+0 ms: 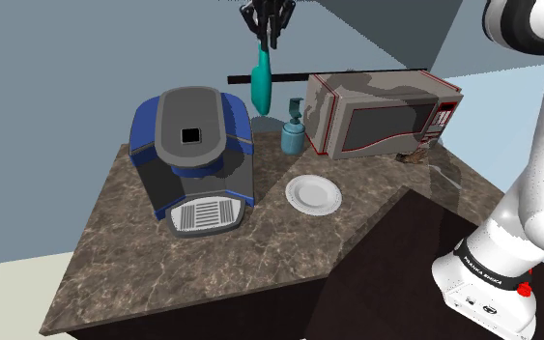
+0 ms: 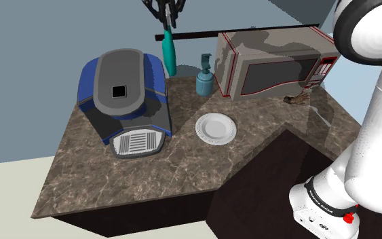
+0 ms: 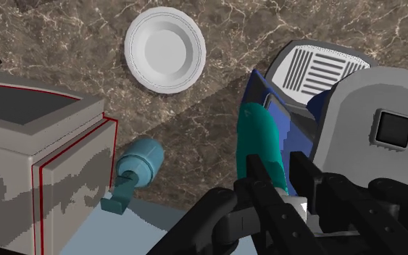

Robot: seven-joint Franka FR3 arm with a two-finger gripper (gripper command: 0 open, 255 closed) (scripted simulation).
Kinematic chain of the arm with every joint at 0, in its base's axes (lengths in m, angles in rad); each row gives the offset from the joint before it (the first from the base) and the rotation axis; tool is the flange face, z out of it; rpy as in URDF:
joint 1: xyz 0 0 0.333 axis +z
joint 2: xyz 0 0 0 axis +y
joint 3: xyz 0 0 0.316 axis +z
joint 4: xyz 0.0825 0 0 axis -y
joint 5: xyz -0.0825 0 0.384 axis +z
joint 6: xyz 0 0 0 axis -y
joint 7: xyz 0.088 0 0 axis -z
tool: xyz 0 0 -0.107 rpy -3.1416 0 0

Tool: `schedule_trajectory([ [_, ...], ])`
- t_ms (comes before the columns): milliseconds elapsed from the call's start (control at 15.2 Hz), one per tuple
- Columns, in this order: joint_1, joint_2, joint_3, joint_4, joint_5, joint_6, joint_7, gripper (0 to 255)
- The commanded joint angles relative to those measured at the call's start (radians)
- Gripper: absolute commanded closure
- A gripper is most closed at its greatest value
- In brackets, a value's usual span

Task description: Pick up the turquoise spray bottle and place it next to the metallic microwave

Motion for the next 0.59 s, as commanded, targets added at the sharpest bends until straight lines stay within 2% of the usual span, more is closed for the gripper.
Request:
schedule_trajectory([
  [0,-0.023,-0.049,-0.003,-0.064,0.013,0.018,-0.016,255],
  [264,-0.099,-0.218,-0.023,-0.3,0.059,0.098,-0.085,255],
  [528,-0.154,-0.353,-0.06,-0.472,0.093,0.149,-0.166,255],
])
